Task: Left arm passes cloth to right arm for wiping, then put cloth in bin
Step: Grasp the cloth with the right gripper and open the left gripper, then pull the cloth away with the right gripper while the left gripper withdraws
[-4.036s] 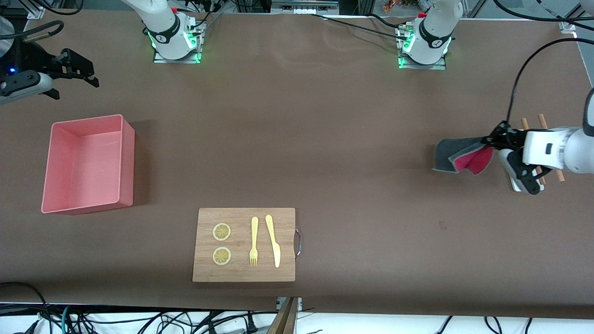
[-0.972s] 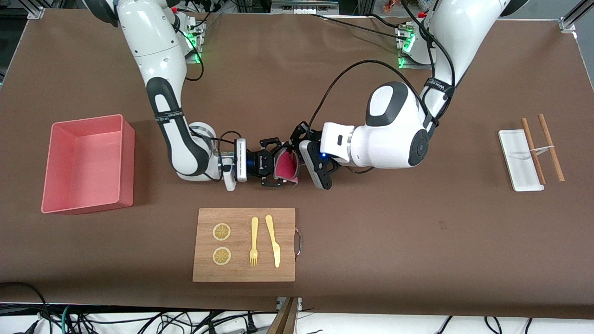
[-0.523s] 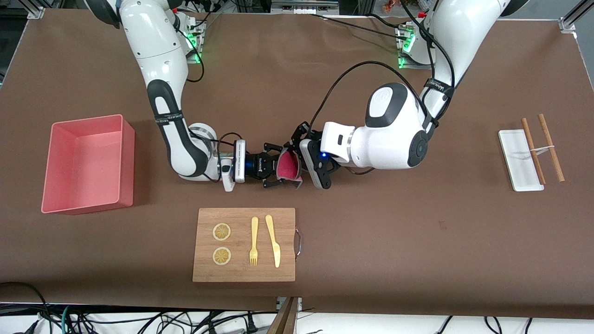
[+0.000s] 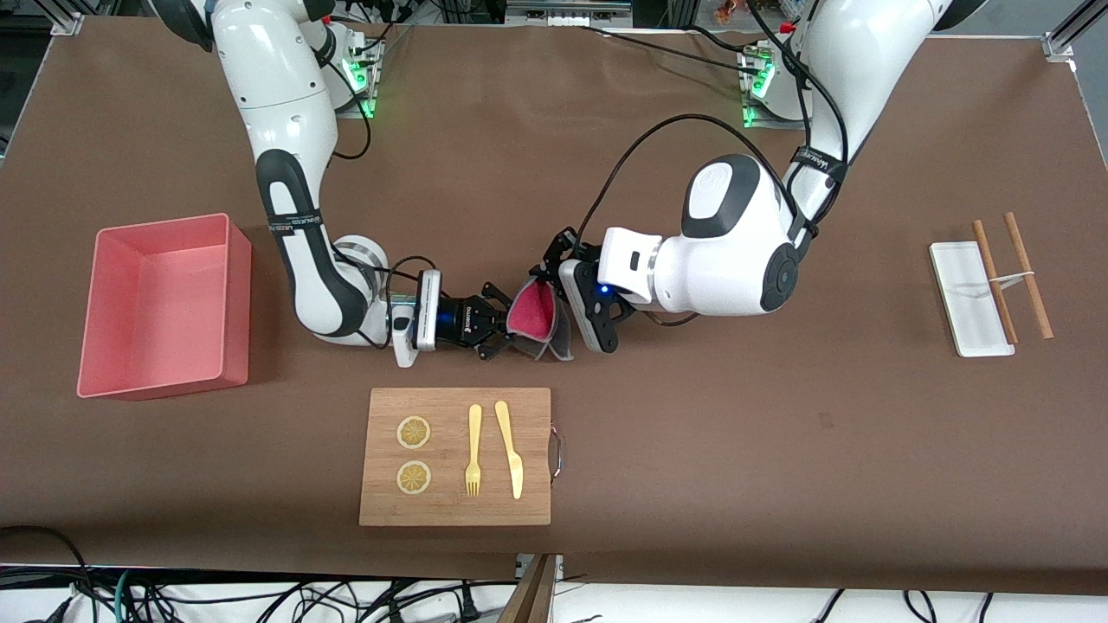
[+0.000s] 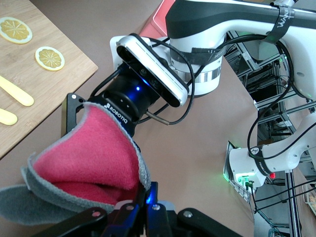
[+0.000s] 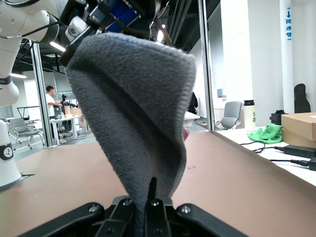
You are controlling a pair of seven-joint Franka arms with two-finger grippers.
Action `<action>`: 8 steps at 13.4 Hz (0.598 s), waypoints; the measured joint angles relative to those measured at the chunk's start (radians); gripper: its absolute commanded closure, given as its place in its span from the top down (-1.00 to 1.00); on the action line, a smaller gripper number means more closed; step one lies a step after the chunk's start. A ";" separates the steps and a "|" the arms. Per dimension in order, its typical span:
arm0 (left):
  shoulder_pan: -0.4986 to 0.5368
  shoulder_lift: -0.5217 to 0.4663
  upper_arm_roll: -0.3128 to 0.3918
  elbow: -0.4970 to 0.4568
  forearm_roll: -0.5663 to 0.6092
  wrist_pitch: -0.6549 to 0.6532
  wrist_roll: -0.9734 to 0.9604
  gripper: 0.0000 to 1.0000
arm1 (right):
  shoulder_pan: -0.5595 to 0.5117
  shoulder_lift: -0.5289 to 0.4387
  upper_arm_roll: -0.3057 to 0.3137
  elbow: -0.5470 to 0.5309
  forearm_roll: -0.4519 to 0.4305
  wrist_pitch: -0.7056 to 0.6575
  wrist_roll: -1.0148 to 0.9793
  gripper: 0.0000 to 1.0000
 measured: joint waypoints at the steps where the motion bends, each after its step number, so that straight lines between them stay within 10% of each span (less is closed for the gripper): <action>1: 0.000 0.000 0.000 0.000 0.000 0.000 0.001 1.00 | 0.000 0.000 -0.008 0.001 0.000 -0.003 -0.001 -1.00; 8: 0.058 -0.001 0.008 0.000 0.002 -0.015 0.003 1.00 | -0.061 -0.027 -0.076 0.047 -0.176 -0.051 0.104 -1.00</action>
